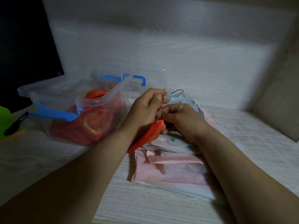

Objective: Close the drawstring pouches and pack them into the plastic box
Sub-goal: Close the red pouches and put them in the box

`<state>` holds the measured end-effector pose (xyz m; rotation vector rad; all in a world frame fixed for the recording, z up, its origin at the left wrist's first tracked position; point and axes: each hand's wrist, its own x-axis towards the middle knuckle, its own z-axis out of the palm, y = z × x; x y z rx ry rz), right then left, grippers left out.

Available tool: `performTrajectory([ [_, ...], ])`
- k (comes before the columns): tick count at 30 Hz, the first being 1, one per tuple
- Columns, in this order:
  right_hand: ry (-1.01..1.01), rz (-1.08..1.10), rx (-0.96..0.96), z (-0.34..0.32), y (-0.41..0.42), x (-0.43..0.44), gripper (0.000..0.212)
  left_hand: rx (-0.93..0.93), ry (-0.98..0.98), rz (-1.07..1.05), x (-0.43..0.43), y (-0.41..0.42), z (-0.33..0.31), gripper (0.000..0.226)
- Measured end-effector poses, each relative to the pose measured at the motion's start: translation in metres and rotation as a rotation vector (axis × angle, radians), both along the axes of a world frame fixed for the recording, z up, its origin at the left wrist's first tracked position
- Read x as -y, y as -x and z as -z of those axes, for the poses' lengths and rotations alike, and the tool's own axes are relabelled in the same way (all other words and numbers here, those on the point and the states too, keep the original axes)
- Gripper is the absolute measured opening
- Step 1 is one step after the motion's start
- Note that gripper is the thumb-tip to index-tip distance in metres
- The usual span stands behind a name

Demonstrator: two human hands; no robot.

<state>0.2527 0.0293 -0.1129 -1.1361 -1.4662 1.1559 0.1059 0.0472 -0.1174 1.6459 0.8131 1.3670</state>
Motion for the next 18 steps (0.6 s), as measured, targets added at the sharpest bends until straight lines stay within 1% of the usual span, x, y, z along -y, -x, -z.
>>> performTrajectory([
  [1, -0.010, 0.029, -0.011, 0.000, -0.002, -0.001, 0.013, -0.081, -0.057, -0.042, -0.003, 0.002, 0.000, 0.017],
  [3, -0.035, 0.075, -0.032, -0.001, -0.006, -0.003, 0.017, -0.247, -0.142, -0.112, -0.009, 0.003, 0.001, 0.023],
  [5, -0.063, 0.089, -0.047, 0.000, -0.006, -0.004, 0.018, -0.398, -0.145, -0.145, -0.011, 0.004, 0.002, 0.026],
  [7, -0.088, 0.101, -0.053, 0.000, -0.005, -0.005, 0.018, -0.505, -0.130, -0.176, -0.012, 0.005, 0.005, 0.019],
  [9, -0.106, 0.107, -0.058, 0.000, -0.007, -0.006, 0.017, -0.522, -0.130, -0.171, -0.011, 0.008, 0.007, 0.013],
  [12, -0.130, 0.119, -0.054, 0.002, -0.012, -0.007, 0.011, -0.518, -0.138, -0.136, -0.012, 0.010, 0.009, 0.014],
  [15, -0.160, 0.143, -0.009, 0.004, -0.014, -0.009, 0.016, -0.555, -0.144, -0.132, -0.014, 0.012, 0.011, 0.016],
  [18, -0.213, 0.154, 0.056, 0.005, -0.013, -0.009, 0.019, -0.499, -0.084, -0.094, -0.015, 0.012, 0.014, 0.017],
])
